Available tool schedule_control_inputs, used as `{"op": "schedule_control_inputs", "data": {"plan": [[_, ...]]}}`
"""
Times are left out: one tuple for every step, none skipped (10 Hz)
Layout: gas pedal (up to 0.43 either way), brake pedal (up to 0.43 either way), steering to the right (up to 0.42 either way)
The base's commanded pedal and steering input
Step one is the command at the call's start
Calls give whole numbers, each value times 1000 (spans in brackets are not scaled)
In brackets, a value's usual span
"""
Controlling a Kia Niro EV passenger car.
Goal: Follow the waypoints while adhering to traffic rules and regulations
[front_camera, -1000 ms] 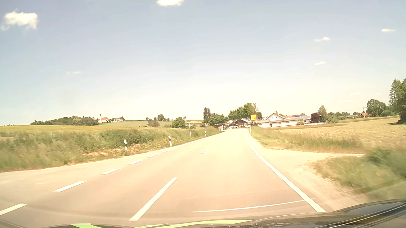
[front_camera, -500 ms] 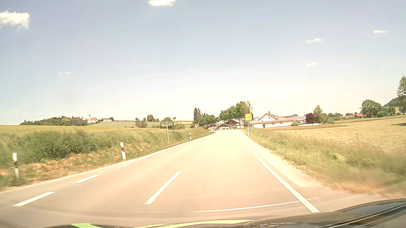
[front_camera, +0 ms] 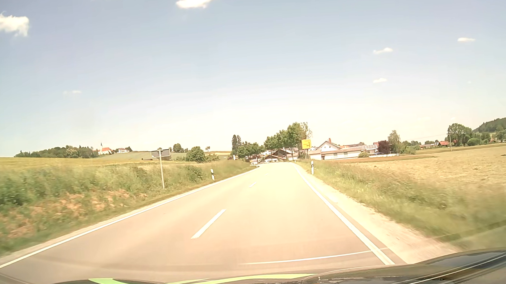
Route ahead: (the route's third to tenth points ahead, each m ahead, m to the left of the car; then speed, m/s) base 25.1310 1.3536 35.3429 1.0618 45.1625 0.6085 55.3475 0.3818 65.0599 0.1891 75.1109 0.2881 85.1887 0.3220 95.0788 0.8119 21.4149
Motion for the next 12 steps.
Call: {"op": "schedule_control_inputs", "data": {"plan": [[150,0,7],[130,0,7],[130,0,5],[130,0,3],[138,0,3],[138,0,3],[138,0,3],[110,0,3],[67,0,5],[28,0,5],[0,0,5],[0,0,5]]}}
